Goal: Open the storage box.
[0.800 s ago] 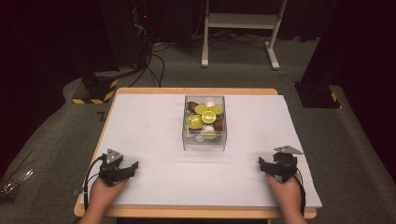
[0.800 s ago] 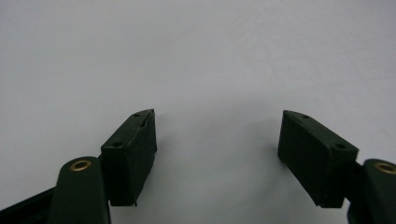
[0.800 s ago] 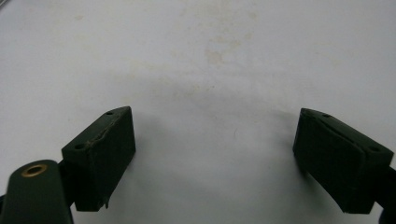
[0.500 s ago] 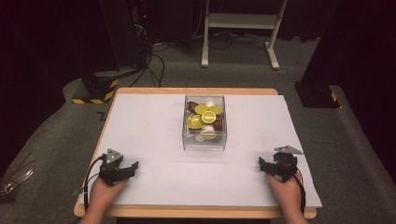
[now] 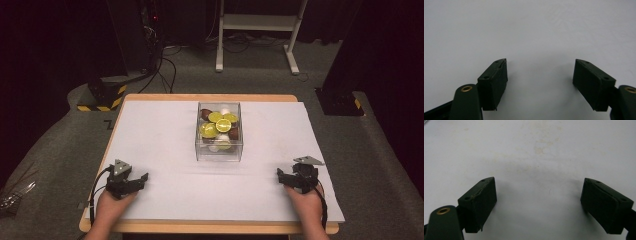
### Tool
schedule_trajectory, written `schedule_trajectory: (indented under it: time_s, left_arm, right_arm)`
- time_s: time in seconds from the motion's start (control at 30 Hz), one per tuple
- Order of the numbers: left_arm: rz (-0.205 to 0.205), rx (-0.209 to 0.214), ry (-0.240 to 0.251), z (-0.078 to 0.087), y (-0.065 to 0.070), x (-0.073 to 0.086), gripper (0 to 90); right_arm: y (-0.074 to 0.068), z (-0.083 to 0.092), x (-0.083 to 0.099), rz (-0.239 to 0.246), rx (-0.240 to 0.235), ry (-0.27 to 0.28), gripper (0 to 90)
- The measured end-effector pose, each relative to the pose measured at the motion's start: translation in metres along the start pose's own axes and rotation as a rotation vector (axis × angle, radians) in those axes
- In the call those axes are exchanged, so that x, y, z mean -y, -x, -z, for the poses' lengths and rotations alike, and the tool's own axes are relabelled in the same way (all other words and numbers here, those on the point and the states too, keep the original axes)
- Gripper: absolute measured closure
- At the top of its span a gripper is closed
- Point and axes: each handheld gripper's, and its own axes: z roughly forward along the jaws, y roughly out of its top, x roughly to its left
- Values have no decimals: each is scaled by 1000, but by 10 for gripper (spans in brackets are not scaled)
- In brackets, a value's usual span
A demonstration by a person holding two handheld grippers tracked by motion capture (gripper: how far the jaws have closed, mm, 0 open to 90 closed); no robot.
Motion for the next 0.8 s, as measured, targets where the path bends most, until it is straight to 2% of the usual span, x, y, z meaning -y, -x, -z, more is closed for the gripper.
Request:
schedule_trajectory:
  time_s: [0.2,0.27,0.53,0.57,0.6,0.8]
  left_arm:
    - [6,-2,4,0,1,0,281]
    - [-8,2,-9,0,-1,0,280]
    - [-7,2,-7,0,0,0,279]
    - [-9,1,-9,0,-1,0,279]
    - [8,1,4,0,1,0,279]
    - [6,-2,3,0,1,0,280]
  right_arm:
    - [0,3,1,16,-3,11,190]
    - [0,4,2,19,3,17,199]
    - [2,10,3,12,1,42,224]
    - [1,10,3,18,-3,44,227]
    - [0,11,3,16,-5,47,229]
    - [-5,16,0,19,-29,74,254]
